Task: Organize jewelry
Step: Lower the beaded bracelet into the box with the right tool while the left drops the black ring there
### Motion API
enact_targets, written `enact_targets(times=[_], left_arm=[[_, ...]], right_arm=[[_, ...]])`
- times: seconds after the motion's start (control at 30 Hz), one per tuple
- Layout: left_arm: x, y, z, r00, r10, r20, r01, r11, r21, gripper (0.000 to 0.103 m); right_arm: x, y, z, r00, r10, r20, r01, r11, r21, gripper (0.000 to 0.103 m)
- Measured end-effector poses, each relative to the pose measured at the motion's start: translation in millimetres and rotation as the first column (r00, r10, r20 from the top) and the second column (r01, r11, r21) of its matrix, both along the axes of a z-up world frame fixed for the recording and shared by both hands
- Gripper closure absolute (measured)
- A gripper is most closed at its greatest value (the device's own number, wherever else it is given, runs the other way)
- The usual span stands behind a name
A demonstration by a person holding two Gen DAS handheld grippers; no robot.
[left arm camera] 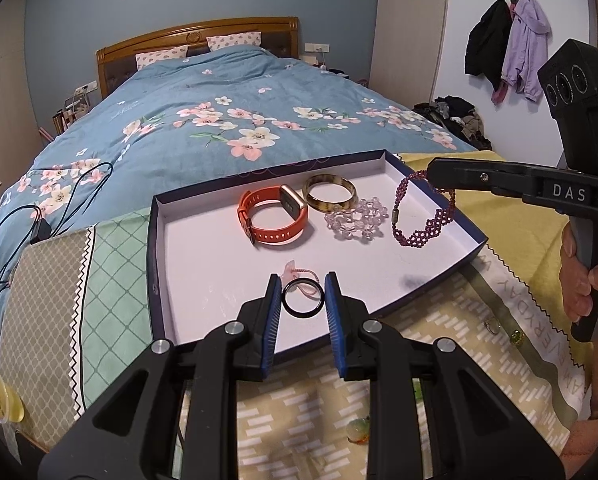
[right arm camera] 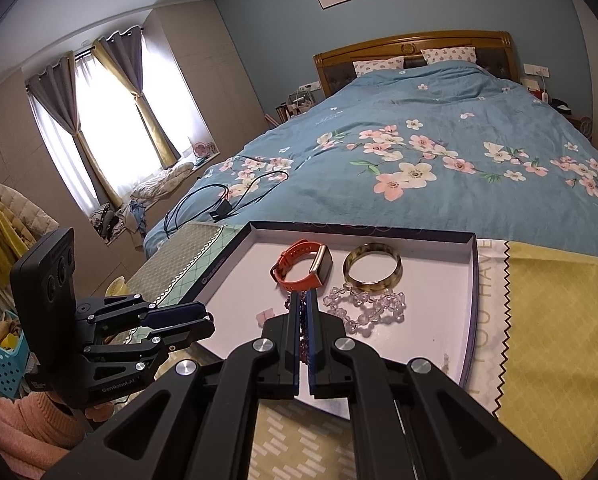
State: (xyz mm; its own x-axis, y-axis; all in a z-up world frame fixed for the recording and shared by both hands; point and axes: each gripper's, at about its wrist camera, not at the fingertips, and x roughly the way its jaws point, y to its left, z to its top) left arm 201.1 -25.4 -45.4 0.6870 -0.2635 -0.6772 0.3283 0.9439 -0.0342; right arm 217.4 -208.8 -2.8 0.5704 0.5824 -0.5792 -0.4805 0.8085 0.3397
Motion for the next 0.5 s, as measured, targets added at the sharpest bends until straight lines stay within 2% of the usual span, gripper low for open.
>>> enact_targets(times=[0.5], left_arm=[[21.6, 0.2, -13.6, 0.999, 0.008, -0.047, -0.008, 1.000, 0.001, 0.081]], right_arm=[[22.9, 8.8, -16.6, 0.998, 0.005, -0.060, -0.005, 1.000, -0.001, 0.101]])
